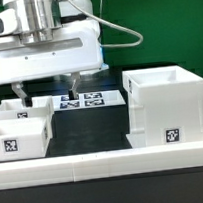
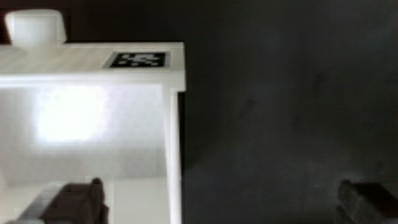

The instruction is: Assemble drawer

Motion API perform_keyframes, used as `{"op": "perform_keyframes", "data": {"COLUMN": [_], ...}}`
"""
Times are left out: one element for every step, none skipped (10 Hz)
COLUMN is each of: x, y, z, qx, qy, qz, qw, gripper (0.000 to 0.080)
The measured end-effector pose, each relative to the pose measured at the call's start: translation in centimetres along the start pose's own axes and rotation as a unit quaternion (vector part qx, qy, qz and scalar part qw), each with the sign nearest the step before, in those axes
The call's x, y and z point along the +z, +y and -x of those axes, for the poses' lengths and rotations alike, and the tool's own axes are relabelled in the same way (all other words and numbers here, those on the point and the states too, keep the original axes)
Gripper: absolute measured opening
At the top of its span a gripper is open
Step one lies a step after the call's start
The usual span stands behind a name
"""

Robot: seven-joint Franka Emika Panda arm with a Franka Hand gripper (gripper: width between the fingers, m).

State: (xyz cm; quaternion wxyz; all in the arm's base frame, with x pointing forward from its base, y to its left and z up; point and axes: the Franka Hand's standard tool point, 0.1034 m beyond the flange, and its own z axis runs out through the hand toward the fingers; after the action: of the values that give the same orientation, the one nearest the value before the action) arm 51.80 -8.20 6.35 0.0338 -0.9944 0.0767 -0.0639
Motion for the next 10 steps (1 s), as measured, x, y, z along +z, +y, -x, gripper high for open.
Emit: {"op": "perform_keyframes", "data": {"x": [0.9,1.8,2.5,3.1,3.6,3.9,4.4,4.8,4.7,4.8], "y": [0.4,0.8,1.2,1.7,1.8,1.8,2.0,2.0,2.0,2.0], "z": [0.0,-0.2,-0.2,0.1,0.3,0.6,0.8,1.1,1.0,1.1], "qx": [0.007,0.013,0.017,0.018,0.018,0.018,0.013,0.007,0.007,0.007], "qy": [-0.006,-0.010,-0.013,-0.014,-0.016,-0.018,-0.010,-0.005,-0.006,-0.006], "qz": [0.005,0.008,0.010,0.014,0.015,0.017,0.023,0.029,0.027,0.027], "qw": [1.000,1.000,1.000,1.000,1.000,1.000,1.000,1.000,1.000,1.000], "gripper": [0.0649,0.0649,0.0649,0.0649,0.0649,0.0649,0.0649,0.0649,0.0649,0.0649]}}
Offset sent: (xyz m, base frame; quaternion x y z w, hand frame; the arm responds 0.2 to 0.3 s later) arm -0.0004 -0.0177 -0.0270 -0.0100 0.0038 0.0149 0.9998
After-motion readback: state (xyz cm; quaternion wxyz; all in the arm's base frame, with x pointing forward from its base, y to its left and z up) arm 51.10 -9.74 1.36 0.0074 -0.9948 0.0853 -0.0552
